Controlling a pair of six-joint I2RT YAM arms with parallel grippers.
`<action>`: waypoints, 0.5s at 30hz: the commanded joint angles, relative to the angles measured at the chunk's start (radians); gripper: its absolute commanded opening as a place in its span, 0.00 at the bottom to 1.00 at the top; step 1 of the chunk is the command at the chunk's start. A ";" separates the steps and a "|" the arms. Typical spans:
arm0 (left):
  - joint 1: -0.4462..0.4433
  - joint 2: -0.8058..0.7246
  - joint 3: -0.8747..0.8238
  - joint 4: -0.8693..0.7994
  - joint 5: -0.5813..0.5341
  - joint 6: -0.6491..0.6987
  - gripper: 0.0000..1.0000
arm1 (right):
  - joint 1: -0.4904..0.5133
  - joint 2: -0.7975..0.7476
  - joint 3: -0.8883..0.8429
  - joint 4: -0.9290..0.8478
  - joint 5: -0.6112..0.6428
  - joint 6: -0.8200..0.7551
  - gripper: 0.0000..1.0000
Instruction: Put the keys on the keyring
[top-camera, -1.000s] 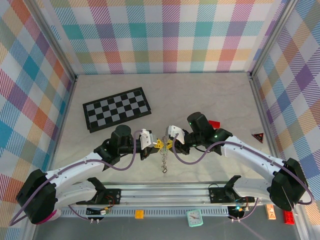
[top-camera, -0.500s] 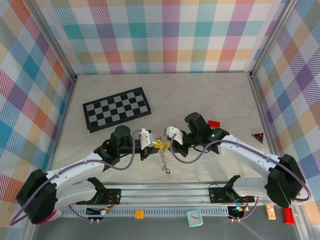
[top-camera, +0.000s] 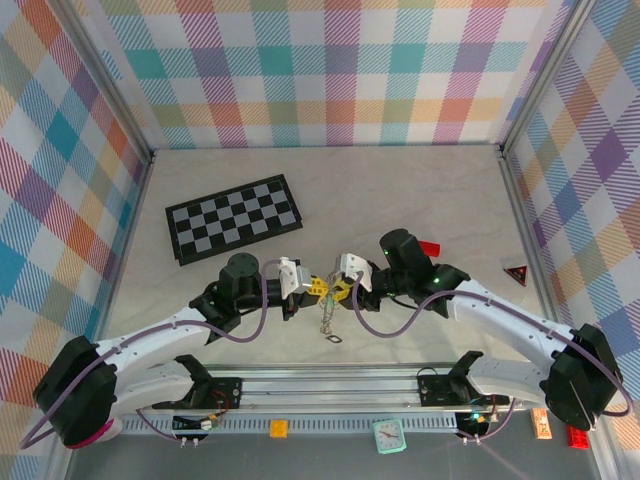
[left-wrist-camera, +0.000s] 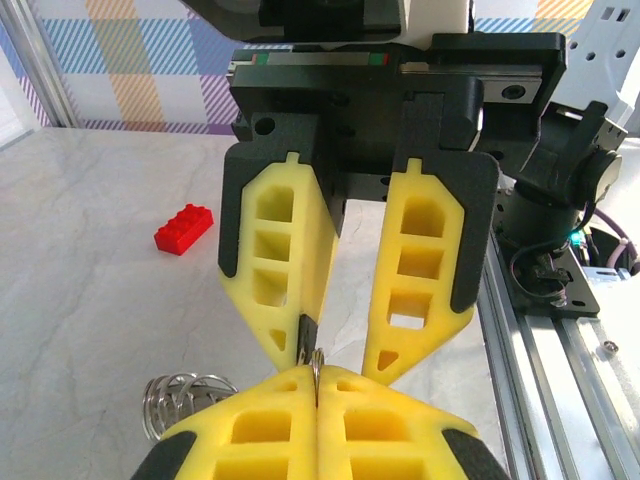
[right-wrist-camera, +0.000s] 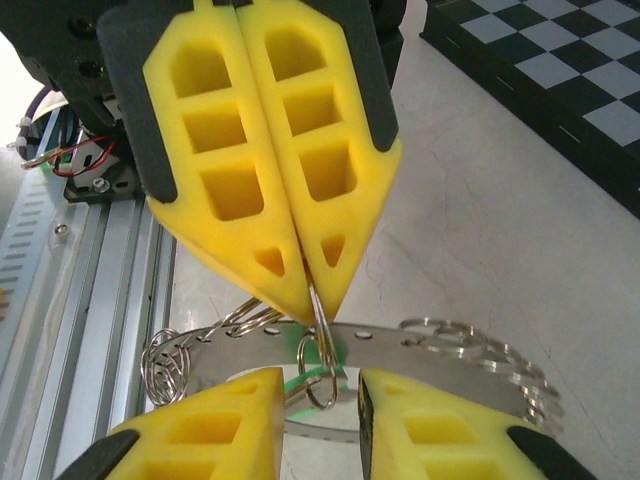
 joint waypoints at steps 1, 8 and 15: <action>-0.002 -0.002 -0.001 0.077 0.038 -0.012 0.00 | -0.005 0.011 -0.005 0.056 -0.041 0.018 0.26; -0.002 -0.001 -0.002 0.080 0.041 -0.013 0.00 | -0.005 0.021 -0.003 0.076 -0.050 0.031 0.20; -0.003 -0.007 -0.002 0.068 0.025 -0.011 0.00 | -0.005 0.023 0.009 0.069 -0.063 0.029 0.04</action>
